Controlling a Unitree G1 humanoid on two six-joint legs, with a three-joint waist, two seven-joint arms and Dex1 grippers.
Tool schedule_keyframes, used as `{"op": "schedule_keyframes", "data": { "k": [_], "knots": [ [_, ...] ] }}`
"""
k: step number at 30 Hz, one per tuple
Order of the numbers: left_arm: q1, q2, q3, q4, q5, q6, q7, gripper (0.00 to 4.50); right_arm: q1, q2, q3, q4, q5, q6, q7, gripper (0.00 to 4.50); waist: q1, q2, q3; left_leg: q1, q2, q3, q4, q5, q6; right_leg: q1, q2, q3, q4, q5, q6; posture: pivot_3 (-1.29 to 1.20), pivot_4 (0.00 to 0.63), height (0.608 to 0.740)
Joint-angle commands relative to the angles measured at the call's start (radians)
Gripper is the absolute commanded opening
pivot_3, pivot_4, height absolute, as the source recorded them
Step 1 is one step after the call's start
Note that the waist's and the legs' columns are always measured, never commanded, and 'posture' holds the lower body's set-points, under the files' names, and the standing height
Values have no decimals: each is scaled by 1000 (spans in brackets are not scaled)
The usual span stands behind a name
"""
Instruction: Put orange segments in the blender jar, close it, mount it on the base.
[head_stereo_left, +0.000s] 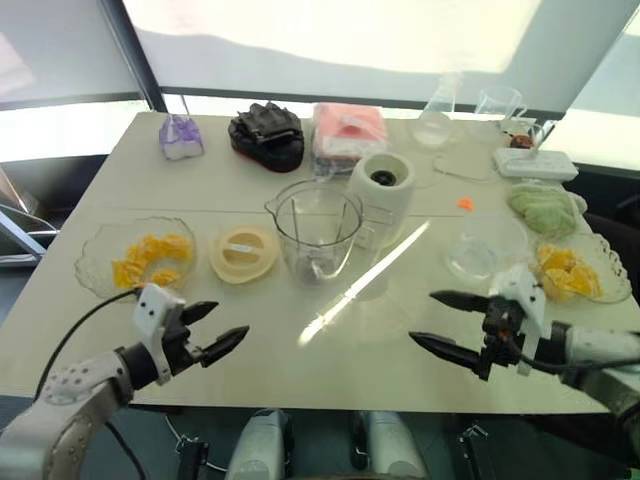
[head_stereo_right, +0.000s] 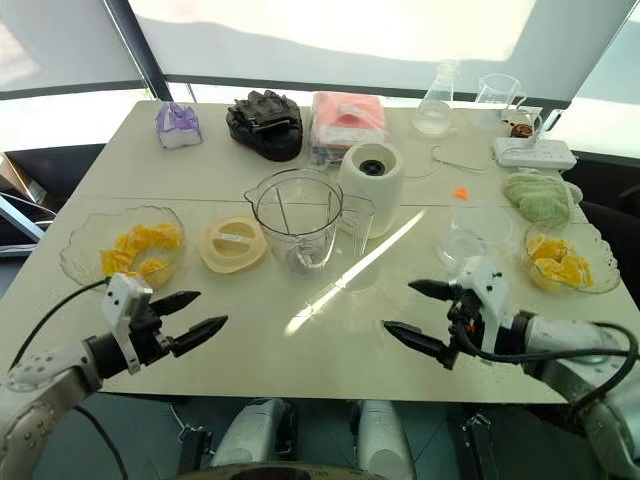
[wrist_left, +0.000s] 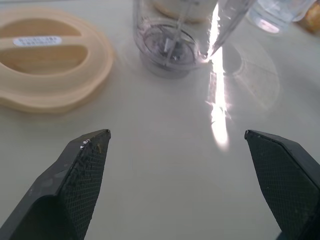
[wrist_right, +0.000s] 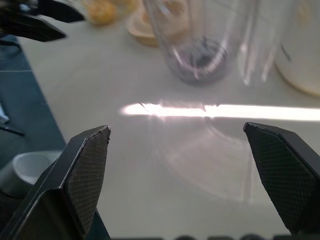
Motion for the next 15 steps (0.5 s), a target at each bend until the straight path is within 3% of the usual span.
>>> {"op": "schedule_keyframes", "data": {
  "k": [1,4,10,12,15],
  "knots": [
    [-4,24,39,-4,-23,10,-14,4478,-74,-45,-9,-51,139,59,4,4500,1,0,0,0,0,0,0,0,0,0,0,0,0,0,0,0,150,740],
    [-28,59,100,14,-39,22,-17,4478,-125,-86,17,-69,165,71,20,4500,3,-1,1,-1,-1,0,0,0,0,0,-1,0,-1,0,1,0,150,740],
    [-152,196,189,222,9,36,-38,4478,-252,-118,81,-54,149,58,15,4500,1,-2,1,0,-1,1,1,0,0,0,-2,0,-1,0,0,0,150,740],
    [-173,296,135,296,88,119,-8,4478,-297,-114,109,-47,132,53,6,4500,0,-2,1,0,-1,1,1,0,0,0,-1,0,-1,0,0,0,150,740],
    [-244,340,82,422,167,70,-1,4478,-337,-100,136,-35,113,47,-13,4500,-2,-1,1,-1,-1,2,-1,0,0,-2,-1,0,0,0,0,0,150,740]
  ]
}}
